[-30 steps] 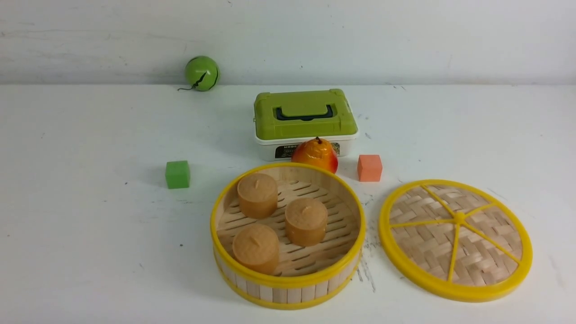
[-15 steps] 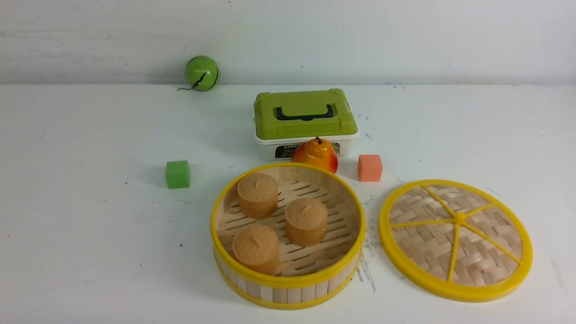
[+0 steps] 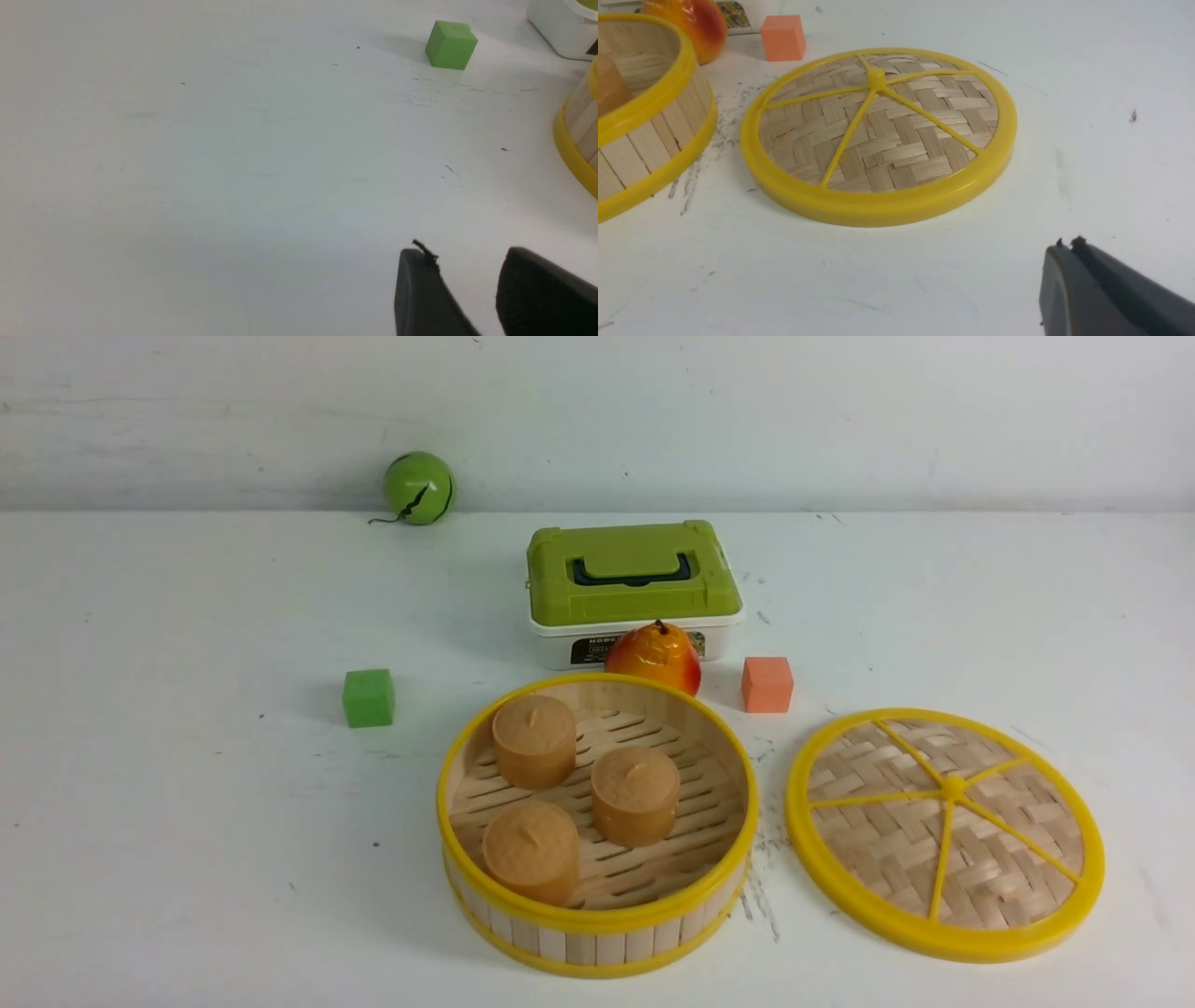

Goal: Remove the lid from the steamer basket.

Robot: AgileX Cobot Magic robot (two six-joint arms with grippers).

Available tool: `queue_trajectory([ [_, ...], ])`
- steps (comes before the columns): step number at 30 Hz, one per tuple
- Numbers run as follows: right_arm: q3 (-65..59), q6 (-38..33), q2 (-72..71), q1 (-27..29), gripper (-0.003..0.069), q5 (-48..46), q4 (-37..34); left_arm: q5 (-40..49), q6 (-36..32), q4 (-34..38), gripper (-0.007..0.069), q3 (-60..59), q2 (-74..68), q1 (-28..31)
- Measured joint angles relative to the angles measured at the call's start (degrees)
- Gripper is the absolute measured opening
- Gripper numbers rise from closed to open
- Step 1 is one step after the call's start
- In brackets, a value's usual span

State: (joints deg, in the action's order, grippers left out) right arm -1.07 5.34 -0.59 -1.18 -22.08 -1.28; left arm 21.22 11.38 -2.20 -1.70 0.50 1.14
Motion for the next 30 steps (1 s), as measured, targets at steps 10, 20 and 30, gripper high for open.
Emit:
queue_trajectory([
  [10, 0.00, 0.00, 0.00, 0.00, -0.0003, 0.00, 0.00, 0.00, 0.00, 0.00, 0.0239, 0.00, 0.00, 0.00],
  [20, 0.00, 0.00, 0.00, 0.00, 0.0003, 0.00, 0.00, 0.00, 0.00, 0.00, 0.0239, 0.00, 0.00, 0.00],
  [30, 0.00, 0.04, 0.00, 0.00, 0.0014, 0.00, 0.00, 0.00, 0.00, 0.00, 0.0239, 0.00, 0.00, 0.00],
])
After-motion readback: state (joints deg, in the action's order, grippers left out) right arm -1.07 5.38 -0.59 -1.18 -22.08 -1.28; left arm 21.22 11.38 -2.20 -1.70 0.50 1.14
